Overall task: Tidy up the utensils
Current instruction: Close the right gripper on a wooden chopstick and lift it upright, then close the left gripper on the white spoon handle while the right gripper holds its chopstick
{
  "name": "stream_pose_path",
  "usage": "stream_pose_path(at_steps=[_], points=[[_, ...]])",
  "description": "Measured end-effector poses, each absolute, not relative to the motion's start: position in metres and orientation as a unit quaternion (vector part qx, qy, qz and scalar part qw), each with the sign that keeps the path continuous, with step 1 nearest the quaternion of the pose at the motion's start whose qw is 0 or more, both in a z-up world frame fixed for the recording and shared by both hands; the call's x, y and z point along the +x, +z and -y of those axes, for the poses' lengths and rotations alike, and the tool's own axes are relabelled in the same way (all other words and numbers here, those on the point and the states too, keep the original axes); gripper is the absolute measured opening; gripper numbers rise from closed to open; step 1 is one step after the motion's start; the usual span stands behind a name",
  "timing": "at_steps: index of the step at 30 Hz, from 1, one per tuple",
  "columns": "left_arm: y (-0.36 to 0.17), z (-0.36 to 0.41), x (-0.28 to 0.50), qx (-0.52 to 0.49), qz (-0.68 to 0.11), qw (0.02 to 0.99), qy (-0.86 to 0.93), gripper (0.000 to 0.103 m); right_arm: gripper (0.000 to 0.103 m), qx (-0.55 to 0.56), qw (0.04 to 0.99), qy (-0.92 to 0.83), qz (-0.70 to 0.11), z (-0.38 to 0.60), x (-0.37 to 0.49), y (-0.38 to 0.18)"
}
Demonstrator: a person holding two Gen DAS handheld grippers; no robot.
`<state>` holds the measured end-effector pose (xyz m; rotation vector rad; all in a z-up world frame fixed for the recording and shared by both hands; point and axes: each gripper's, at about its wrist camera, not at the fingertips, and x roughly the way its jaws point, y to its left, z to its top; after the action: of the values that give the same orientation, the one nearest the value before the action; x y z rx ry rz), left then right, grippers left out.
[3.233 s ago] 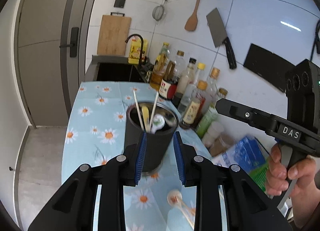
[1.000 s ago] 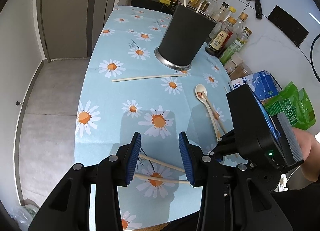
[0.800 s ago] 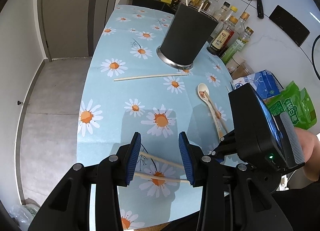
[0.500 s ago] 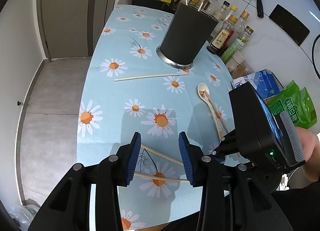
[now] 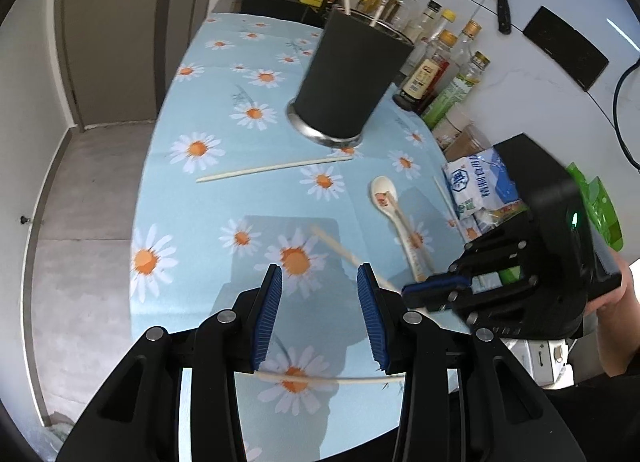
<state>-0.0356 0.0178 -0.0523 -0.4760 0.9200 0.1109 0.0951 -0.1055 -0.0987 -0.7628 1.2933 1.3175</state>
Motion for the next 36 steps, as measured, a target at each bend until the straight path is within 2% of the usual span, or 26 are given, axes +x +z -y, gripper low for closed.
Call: stream_pose_path(at_steps=[12, 24, 36], points=[[-0.068, 0.016, 0.036, -0.227, -0.456, 0.86, -0.044, 0.038, 0.005, -0.207, 0.631, 0.484, -0.57, 0.173, 0.17, -0.067], [-0.123, 0.014, 0.089, -0.335, -0.481, 0.803, -0.106, 0.038, 0.005, -0.153, 0.661, 0.459, -0.573, 0.203, 0.193, -0.051], [-0.154, 0.009, 0.106, -0.408, -0.496, 0.757, -0.123, 0.036, 0.005, -0.142, 0.667, 0.456, -0.572, 0.209, 0.201, -0.045]])
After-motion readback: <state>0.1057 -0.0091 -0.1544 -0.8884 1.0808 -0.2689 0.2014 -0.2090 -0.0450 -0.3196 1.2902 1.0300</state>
